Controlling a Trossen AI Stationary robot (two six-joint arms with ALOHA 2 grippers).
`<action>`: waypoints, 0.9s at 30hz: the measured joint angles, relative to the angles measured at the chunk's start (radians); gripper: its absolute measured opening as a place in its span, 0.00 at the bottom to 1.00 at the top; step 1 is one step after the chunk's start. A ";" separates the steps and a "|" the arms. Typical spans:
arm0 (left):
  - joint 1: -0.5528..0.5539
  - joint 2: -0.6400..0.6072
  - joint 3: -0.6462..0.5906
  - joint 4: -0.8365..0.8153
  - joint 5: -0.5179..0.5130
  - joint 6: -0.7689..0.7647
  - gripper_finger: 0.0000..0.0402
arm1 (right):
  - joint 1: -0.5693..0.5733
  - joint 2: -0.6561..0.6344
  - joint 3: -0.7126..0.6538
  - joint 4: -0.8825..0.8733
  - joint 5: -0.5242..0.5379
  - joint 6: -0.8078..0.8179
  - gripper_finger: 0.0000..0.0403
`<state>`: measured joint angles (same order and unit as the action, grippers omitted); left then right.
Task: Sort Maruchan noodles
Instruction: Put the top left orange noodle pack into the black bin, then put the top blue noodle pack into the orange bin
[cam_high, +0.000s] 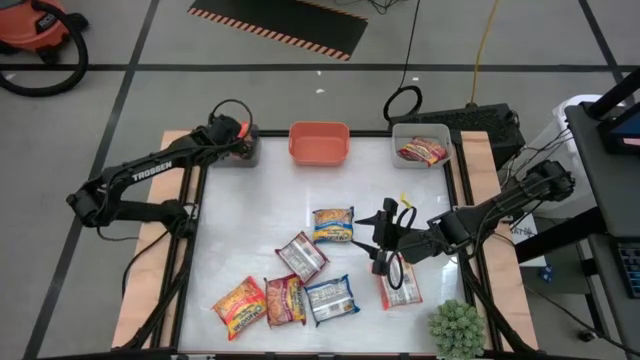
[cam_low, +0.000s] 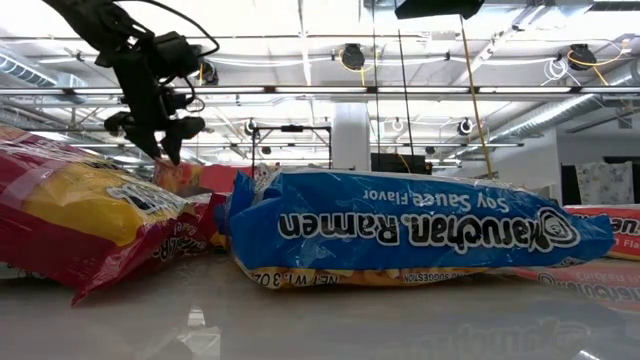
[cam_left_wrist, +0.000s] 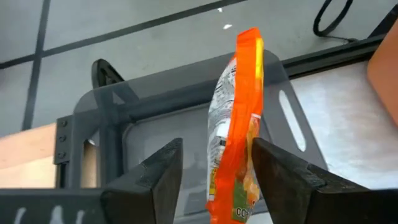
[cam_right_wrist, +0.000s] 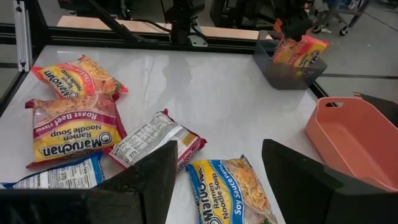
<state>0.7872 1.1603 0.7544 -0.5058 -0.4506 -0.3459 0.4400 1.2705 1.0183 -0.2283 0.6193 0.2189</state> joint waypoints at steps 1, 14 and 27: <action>0.000 0.000 0.000 -0.007 -0.004 0.014 0.50 | 0.000 0.000 0.000 0.000 0.000 0.000 0.56; -0.001 0.000 0.000 -0.126 -0.235 -0.022 0.50 | 0.000 0.000 0.000 0.000 0.001 0.000 0.56; -0.299 -0.067 0.000 -0.145 -0.001 0.020 0.50 | -0.001 0.000 0.001 0.002 0.003 0.034 0.56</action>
<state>0.4885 1.0929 0.7544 -0.6505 -0.4515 -0.3261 0.4389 1.2701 1.0189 -0.2266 0.6228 0.2530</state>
